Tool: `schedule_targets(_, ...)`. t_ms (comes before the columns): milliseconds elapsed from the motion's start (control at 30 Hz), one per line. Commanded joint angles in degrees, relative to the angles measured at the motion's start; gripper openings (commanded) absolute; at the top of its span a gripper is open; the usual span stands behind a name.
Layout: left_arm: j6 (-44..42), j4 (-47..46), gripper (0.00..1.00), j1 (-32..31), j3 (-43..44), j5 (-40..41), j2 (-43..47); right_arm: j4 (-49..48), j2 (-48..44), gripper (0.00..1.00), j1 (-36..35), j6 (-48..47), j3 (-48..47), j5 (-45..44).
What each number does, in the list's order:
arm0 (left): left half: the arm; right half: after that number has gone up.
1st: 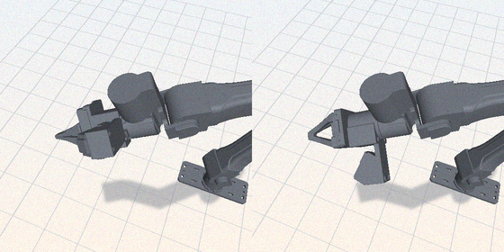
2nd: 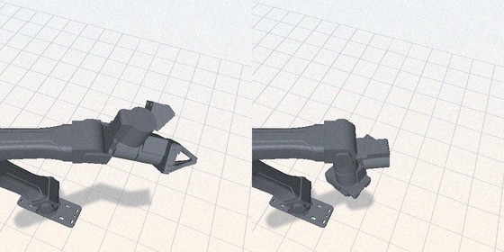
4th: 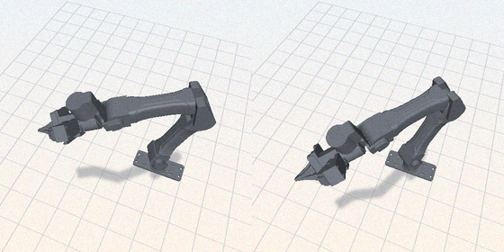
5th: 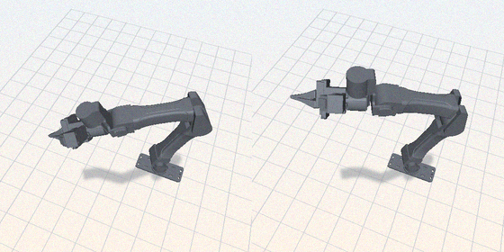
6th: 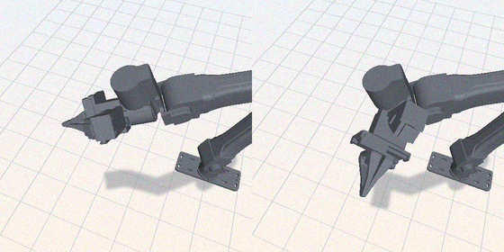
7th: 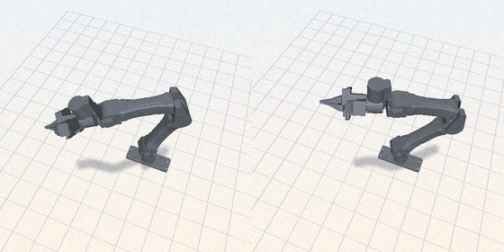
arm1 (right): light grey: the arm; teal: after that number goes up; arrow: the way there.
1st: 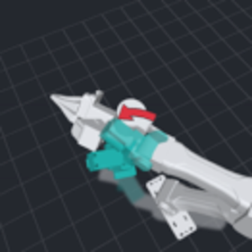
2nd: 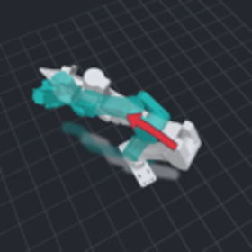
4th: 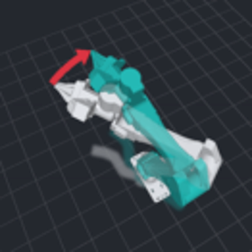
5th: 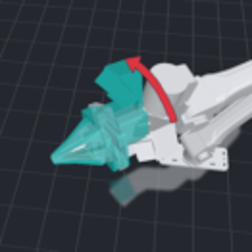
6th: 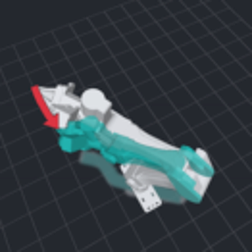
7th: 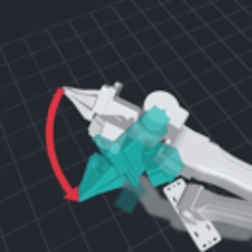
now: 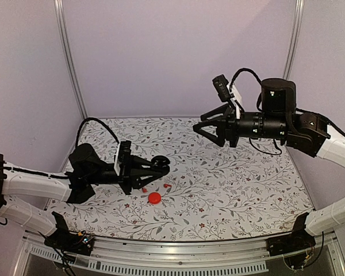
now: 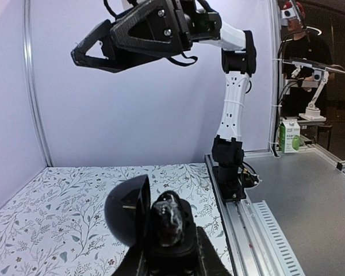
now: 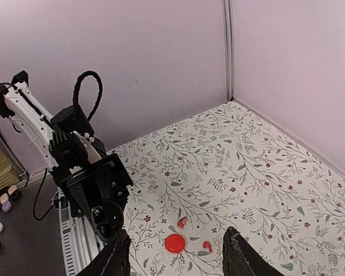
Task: Insert the wireless bluetooth earbuds into the charging case
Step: Close the charging case.
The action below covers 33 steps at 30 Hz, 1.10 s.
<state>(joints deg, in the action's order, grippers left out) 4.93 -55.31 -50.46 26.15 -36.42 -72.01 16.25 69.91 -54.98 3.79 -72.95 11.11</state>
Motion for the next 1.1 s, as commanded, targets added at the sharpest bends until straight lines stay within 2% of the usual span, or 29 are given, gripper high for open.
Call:
schedule_targets(0,-1.77,1.42,0.0,0.25,0.56,-3.48,1.12,0.83,0.16,0.55,0.3,-4.28,0.59,12.67)
schedule_targets(100,-1.09,1.98,0.0,0.11,1.65,-5.23,0.38,2.11,2.55,0.55,0.31,-7.32,-0.15,18.46)
schedule_targets(267,-0.48,2.22,0.0,-0.46,2.56,-6.0,-0.27,1.33,4.51,0.55,0.2,-7.92,-0.71,22.91)
schedule_targets(400,-1.19,3.62,0.0,-1.06,3.2,-5.79,-0.56,1.59,6.86,0.48,-0.22,-7.43,-1.97,25.97)
schedule_targets(667,-2.64,5.53,0.0,-2.28,4.51,-5.38,-1.68,3.12,10.52,0.46,-2.06,-7.61,-4.29,27.2)
schedule_targets(867,-2.81,6.11,0.0,-2.5,5.14,-5.41,-2.0,4.26,12.55,0.5,-2.88,-8.4,-5.21,28.84)
schedule_targets(1067,-2.41,6.44,0.0,-2.6,5.46,-5.02,-2.13,4.95,14.08,0.48,-3.93,-9.36,-6.09,30.2)
